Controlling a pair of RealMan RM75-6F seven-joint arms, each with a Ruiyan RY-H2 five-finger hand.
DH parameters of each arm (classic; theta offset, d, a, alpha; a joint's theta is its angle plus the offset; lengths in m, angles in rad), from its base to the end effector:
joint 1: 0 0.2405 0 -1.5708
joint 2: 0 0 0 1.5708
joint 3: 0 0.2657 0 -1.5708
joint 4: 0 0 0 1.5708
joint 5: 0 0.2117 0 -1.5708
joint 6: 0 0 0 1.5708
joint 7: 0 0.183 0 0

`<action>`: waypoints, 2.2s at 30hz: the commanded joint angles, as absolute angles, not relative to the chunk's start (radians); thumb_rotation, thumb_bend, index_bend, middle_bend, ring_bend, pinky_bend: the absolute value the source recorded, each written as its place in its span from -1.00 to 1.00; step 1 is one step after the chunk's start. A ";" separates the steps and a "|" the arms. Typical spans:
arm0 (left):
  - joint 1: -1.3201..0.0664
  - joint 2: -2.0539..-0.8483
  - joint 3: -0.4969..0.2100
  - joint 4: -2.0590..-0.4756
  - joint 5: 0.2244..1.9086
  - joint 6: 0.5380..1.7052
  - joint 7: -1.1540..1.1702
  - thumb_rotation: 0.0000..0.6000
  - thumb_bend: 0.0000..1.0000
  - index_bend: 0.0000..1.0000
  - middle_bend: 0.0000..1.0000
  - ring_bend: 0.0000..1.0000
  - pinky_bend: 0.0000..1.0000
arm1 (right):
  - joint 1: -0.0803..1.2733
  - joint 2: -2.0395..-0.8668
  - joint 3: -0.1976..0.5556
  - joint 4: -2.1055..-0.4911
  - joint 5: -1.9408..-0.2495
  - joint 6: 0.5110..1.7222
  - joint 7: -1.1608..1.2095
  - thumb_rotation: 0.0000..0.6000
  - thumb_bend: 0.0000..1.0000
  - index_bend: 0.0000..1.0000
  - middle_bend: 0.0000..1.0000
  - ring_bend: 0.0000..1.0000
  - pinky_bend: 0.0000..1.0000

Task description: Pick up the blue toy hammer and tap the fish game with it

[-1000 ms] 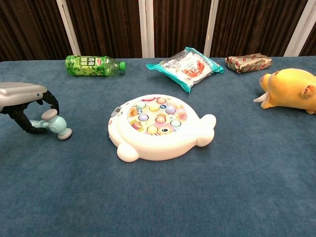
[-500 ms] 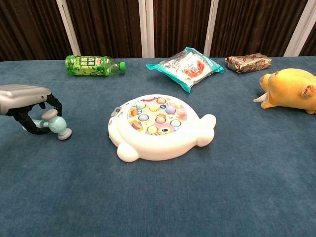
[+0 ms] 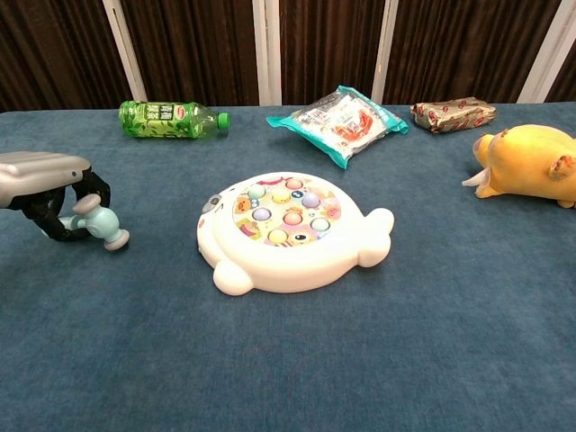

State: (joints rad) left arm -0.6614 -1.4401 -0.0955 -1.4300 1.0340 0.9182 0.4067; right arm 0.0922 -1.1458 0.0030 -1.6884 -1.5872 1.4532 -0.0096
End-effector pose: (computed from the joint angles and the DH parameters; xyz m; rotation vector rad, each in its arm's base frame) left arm -0.2369 0.3793 -0.0027 -1.8251 -0.9306 -0.6270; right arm -0.2914 -0.2101 0.1274 1.4846 -0.9923 0.9795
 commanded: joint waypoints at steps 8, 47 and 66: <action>-0.667 -1.415 -0.100 -1.462 1.052 0.924 0.400 1.00 0.36 0.26 0.00 -0.16 0.11 | 0.093 -1.146 0.003 -1.689 -1.586 1.450 -0.009 1.00 -0.57 -1.00 -1.00 -1.00 -1.00; -1.036 -1.344 -0.257 -1.641 0.630 0.867 0.759 1.00 0.42 0.32 0.07 -0.03 0.24 | 0.104 -1.127 0.012 -1.710 -1.561 1.426 0.052 1.00 -0.57 -1.00 -1.00 -1.00 -1.00; -1.239 -1.490 -0.218 -1.557 0.400 0.902 0.904 1.00 0.42 0.32 0.07 -0.03 0.24 | 0.107 -1.110 0.011 -1.720 -1.552 1.414 0.092 1.00 -0.57 -1.00 -1.00 -1.00 -1.00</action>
State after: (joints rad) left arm -1.2345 -1.4886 -0.2219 -1.5598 0.4049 0.8994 0.8997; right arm 0.1069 -1.1107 0.0113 -1.7202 -1.5521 1.4140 0.0916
